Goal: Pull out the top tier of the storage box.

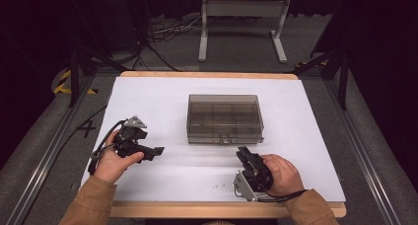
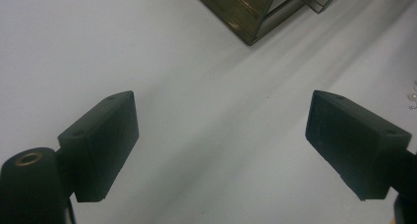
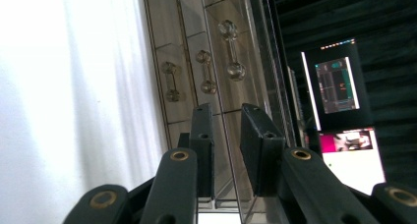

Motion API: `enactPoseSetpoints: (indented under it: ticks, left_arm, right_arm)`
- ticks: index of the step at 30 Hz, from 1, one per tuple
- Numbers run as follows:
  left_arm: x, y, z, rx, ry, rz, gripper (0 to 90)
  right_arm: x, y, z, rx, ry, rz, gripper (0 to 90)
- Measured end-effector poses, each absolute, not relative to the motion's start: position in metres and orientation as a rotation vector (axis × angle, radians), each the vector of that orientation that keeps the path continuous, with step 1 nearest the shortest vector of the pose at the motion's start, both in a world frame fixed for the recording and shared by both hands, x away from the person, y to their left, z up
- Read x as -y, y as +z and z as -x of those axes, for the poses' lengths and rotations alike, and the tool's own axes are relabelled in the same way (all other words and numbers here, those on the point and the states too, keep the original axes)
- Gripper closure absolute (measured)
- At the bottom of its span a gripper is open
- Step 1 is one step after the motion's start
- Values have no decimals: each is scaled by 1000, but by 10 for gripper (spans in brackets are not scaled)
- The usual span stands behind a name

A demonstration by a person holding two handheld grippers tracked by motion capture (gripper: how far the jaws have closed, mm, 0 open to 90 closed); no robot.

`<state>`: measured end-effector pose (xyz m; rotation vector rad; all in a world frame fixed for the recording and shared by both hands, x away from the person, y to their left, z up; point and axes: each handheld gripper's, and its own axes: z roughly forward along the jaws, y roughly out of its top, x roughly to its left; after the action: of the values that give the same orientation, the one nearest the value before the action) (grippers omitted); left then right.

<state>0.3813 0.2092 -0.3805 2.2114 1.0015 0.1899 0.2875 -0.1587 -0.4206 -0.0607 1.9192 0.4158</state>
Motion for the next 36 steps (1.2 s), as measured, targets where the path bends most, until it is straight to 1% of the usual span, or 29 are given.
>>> enactPoseSetpoints:
  ticks: [14, 20, 36]
  left_arm:
    - [-209, -380, -381, -1001, 190, -2217, 132]
    - [-210, -380, -381, -1003, 188, -2212, 130]
    - [-211, -379, -381, -1004, 188, -2205, 130]
  right_arm:
    - [178, -409, -287, -2007, 553, 6, 749]
    - [187, -400, -290, -2075, 670, -33, 741]
    - [205, -384, -300, -2209, 921, -134, 755]
